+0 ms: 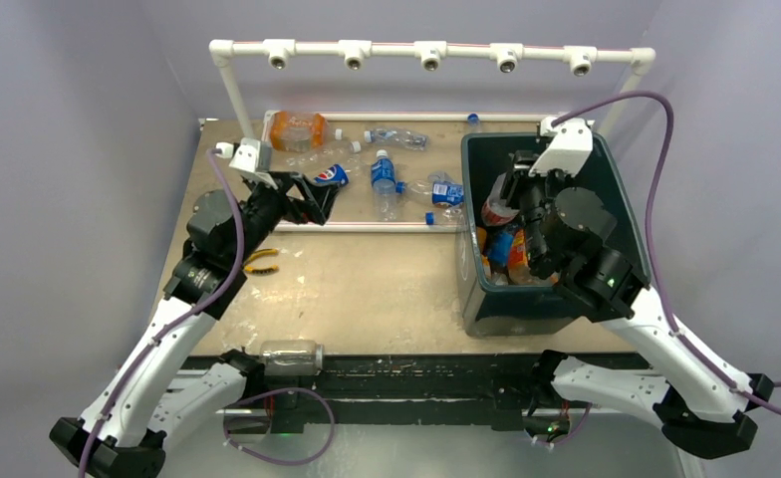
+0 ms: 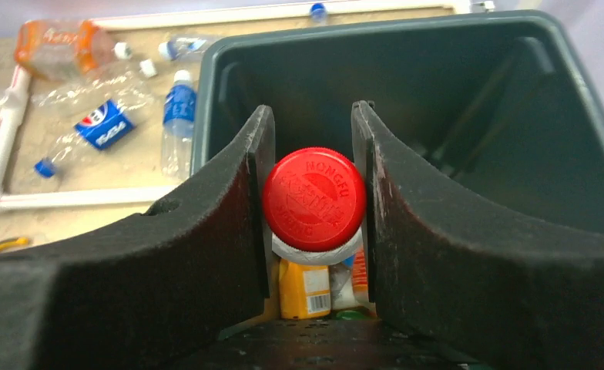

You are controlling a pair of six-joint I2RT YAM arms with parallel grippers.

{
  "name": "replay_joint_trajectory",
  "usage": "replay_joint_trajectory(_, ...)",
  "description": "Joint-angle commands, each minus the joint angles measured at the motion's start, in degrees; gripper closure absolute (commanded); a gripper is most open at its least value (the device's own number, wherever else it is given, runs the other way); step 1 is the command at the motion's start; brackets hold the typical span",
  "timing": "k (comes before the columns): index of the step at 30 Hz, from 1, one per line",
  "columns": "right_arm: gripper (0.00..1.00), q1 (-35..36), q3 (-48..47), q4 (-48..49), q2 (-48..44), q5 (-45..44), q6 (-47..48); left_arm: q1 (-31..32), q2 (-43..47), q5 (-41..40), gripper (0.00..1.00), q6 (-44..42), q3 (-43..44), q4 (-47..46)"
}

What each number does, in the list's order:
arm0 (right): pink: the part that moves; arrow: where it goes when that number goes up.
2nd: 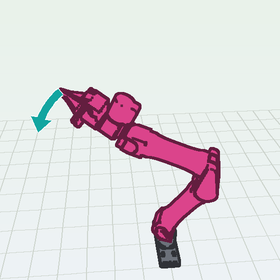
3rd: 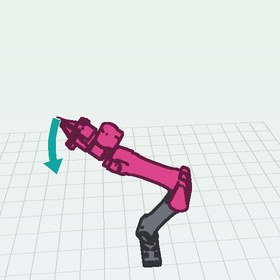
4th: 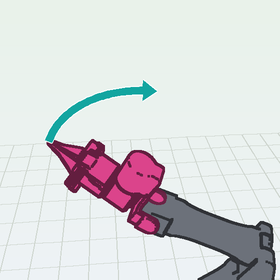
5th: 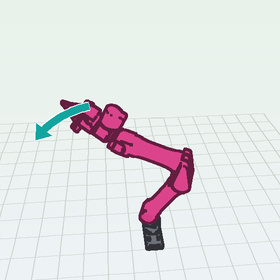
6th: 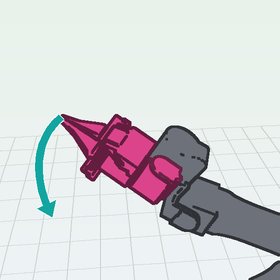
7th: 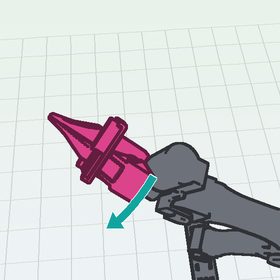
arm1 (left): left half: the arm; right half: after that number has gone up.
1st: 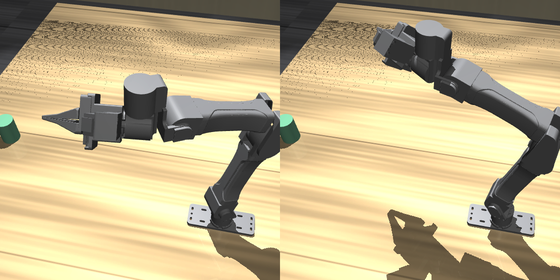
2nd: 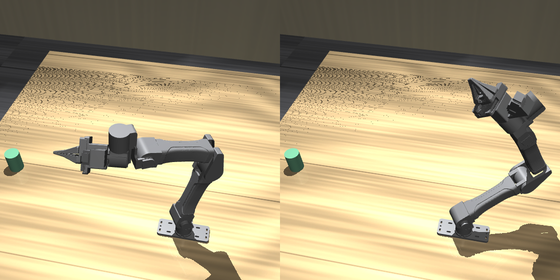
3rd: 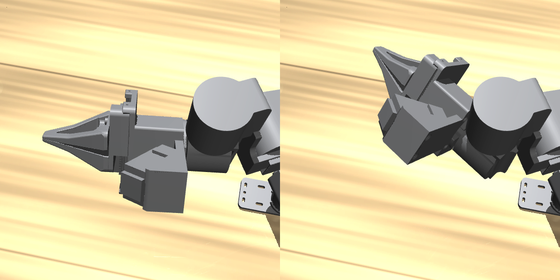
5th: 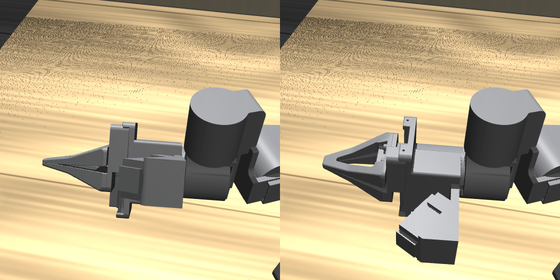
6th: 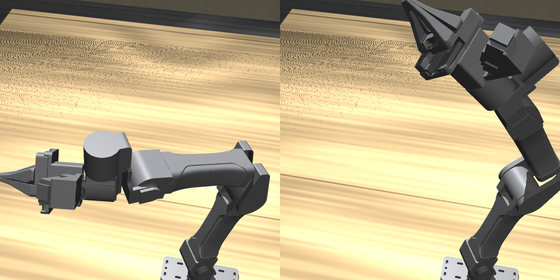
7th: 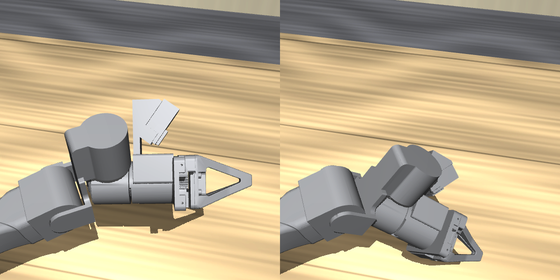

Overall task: Put the plastic bottles in the bin
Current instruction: Place the plastic bottle in the trash bin.

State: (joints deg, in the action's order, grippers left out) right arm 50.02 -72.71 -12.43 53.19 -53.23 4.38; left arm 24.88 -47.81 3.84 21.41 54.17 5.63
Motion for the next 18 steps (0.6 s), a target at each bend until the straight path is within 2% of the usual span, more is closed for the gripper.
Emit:
replay_joint_trajectory(1,0.57,-0.54,-1.76,-5.24,-1.68,9.41,-9.73,-0.01,-0.68,-0.73,0.02,-1.70,5.01,-0.63)
replay_joint_trajectory(3,0.31,-0.54,-2.88,-6.44,-1.51,10.76,-11.79,-0.01,-2.63,-1.88,0.02,-3.77,8.52,0.86)
replay_joint_trajectory(5,0.21,-0.54,-3.30,-6.95,-2.11,11.92,-13.29,-0.01,-5.46,-2.79,0.02,-5.70,13.04,3.33)
replay_joint_trajectory(10,0.11,-0.54,-2.60,-6.67,-6.29,12.03,-16.46,0.76,-15.15,-7.85,0.01,-10.72,28.93,12.90)
replay_joint_trajectory(15,0.05,-0.54,-2.17,-5.35,-10.02,14.10,-16.56,9.60,-26.15,-22.52,0.01,-19.09,47.54,18.19)
replay_joint_trajectory(18,0.04,-0.53,-0.51,-3.22,-11.97,19.88,-15.97,14.74,-34.06,-30.77,0.01,-24.79,58.58,20.66)
